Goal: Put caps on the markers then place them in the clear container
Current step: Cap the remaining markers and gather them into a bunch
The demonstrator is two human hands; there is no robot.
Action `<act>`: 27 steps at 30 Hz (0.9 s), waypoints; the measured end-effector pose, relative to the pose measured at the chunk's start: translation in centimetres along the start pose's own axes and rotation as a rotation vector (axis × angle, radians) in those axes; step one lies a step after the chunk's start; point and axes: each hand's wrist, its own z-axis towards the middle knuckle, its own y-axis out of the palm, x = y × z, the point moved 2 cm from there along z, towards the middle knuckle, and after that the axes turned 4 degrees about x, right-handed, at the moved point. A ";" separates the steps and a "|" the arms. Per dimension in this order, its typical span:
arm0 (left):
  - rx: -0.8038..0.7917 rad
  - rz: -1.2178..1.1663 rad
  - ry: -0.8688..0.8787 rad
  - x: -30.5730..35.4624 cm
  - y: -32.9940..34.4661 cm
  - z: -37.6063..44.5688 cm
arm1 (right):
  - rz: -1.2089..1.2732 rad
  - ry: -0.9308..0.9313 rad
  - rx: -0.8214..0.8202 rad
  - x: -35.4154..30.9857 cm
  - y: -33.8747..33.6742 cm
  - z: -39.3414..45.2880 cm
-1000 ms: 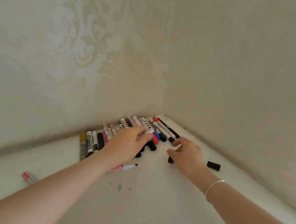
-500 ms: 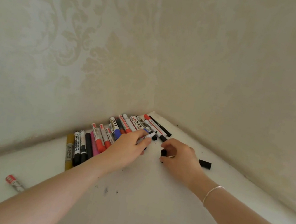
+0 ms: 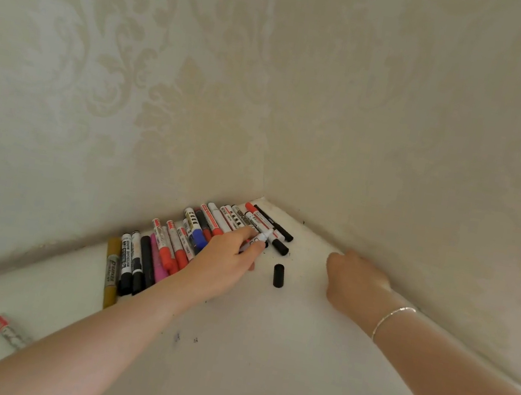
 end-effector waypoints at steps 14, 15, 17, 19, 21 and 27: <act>0.060 -0.075 0.080 1.0 -1.5 -1.6 | 1.553 0.062 0.103 -2.4 -4.6 0.8; 0.062 -0.089 0.083 0.9 -1.7 -1.7 | 1.499 0.055 0.103 -2.4 -4.5 0.7; 0.062 -0.104 0.084 0.8 -1.9 -1.8 | 1.453 0.031 0.084 -2.6 -4.6 0.5; 0.058 -0.098 0.079 0.5 -2.1 -1.8 | 1.462 0.001 0.056 -2.9 -4.7 0.4; 0.056 -0.084 0.084 0.5 -2.3 -1.8 | 1.491 -0.036 0.032 -3.2 -4.8 0.4; 0.039 -0.081 0.111 0.6 -2.4 -2.0 | 1.447 -0.120 -0.033 -4.2 -4.9 0.4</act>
